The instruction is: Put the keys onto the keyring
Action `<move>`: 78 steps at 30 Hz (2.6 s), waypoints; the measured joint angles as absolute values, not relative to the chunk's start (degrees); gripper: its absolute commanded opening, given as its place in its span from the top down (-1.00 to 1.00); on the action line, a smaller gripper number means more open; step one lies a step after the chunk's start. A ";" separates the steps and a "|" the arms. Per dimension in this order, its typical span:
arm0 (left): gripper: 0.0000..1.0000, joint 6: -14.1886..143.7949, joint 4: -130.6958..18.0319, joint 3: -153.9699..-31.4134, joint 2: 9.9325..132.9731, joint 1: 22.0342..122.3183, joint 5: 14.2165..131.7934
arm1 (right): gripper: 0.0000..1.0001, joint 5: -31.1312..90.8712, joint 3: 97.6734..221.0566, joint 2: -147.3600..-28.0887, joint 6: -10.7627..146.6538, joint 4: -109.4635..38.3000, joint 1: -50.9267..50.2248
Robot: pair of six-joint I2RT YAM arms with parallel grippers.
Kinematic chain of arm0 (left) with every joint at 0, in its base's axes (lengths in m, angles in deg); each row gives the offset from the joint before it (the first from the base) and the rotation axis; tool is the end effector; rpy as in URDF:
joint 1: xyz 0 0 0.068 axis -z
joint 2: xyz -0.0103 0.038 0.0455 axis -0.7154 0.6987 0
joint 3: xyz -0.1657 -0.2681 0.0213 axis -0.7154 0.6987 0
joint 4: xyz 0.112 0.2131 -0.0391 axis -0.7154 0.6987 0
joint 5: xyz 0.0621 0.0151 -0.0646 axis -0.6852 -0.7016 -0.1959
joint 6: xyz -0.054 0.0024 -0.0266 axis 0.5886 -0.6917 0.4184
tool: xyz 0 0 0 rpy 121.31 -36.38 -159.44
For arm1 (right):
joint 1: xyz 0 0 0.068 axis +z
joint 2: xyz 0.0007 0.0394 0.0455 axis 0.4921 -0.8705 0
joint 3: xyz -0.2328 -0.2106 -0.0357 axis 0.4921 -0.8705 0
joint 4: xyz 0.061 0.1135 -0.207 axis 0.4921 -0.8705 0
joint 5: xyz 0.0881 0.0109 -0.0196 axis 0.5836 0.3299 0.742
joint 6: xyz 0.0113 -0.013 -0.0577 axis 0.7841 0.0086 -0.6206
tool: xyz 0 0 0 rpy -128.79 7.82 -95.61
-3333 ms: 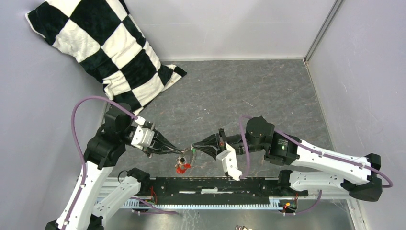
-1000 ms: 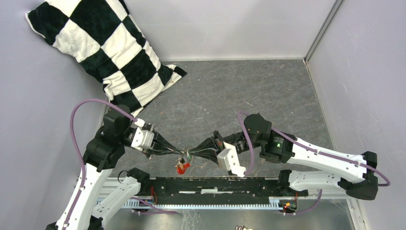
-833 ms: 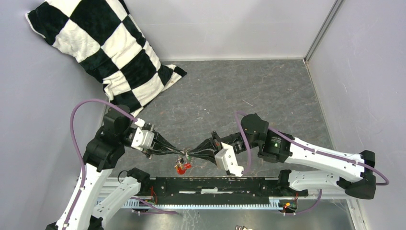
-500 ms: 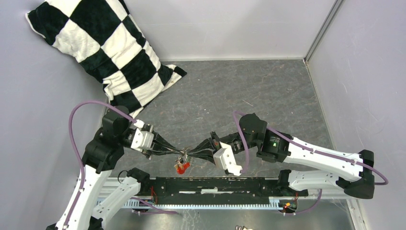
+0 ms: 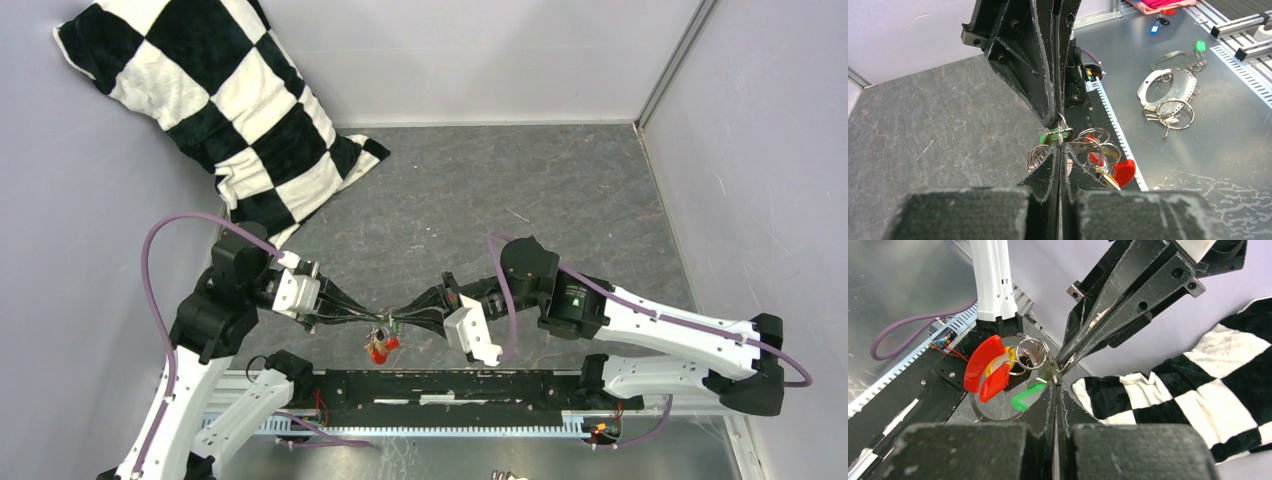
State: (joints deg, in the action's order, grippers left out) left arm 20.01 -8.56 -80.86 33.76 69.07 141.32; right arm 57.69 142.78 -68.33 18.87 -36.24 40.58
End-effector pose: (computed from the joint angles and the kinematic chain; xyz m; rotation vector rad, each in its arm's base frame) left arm 0.0189 -0.0554 0.4115 1.4944 1.0128 -1.1681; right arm 0.0481 0.2085 0.4269 -1.6234 0.5027 0.8708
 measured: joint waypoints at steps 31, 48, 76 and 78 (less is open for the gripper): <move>0.96 20.01 -8.54 -80.86 33.94 69.07 141.32 | 1.00 59.66 142.76 -67.15 19.99 -34.95 39.45; 0.96 20.01 -8.51 -80.86 33.91 69.07 141.28 | 1.00 61.28 142.76 -68.51 21.49 -34.14 39.47; 0.96 20.36 -8.47 -80.44 33.91 69.07 139.86 | 1.00 61.30 143.37 -69.58 22.96 -33.12 39.40; 0.95 20.36 -8.27 -80.44 33.91 69.07 139.83 | 1.00 61.32 143.52 -69.73 23.20 -33.29 39.40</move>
